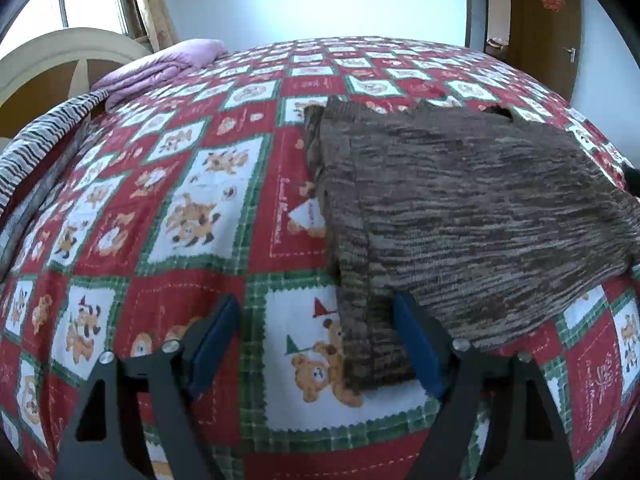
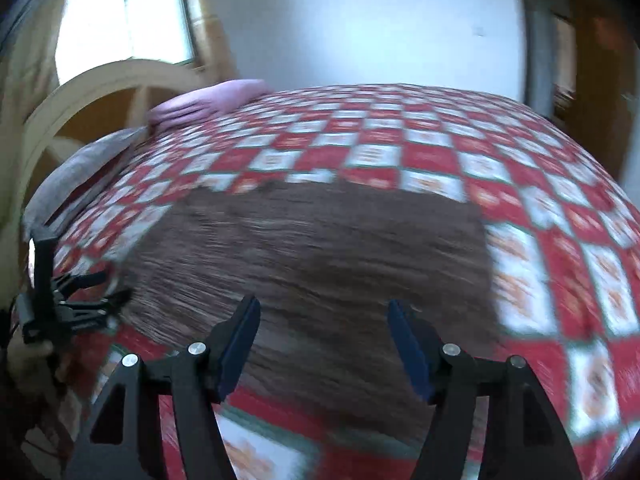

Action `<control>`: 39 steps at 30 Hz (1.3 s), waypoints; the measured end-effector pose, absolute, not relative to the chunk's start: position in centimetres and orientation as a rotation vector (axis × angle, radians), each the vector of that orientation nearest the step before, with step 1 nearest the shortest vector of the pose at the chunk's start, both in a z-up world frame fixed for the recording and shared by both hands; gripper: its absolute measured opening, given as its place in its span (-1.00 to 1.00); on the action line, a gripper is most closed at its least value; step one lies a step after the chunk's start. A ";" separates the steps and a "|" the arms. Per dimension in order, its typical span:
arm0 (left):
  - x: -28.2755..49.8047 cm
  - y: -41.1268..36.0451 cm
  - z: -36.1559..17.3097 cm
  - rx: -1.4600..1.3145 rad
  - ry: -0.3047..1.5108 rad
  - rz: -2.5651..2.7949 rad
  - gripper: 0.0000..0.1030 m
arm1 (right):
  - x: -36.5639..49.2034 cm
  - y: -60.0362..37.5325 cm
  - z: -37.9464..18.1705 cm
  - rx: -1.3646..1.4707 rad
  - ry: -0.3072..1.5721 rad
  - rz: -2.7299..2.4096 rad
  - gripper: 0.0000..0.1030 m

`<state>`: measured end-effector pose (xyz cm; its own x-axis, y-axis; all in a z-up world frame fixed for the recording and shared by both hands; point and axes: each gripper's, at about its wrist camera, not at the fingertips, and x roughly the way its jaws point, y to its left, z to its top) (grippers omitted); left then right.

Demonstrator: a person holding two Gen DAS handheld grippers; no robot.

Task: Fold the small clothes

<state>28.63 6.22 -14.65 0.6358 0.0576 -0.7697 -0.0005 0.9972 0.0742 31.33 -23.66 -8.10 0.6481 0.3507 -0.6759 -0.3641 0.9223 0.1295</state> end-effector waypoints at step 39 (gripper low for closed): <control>26.8 6.2 -14.9 0.093 0.844 0.072 0.71 | 44.0 -26.1 -13.2 0.207 0.956 0.255 -0.13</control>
<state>26.84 6.19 -14.94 0.6622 0.1003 -0.7426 -0.0268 0.9935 0.1103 43.99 -26.12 -13.23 0.5509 0.3041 -0.7772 -0.1226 0.9506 0.2851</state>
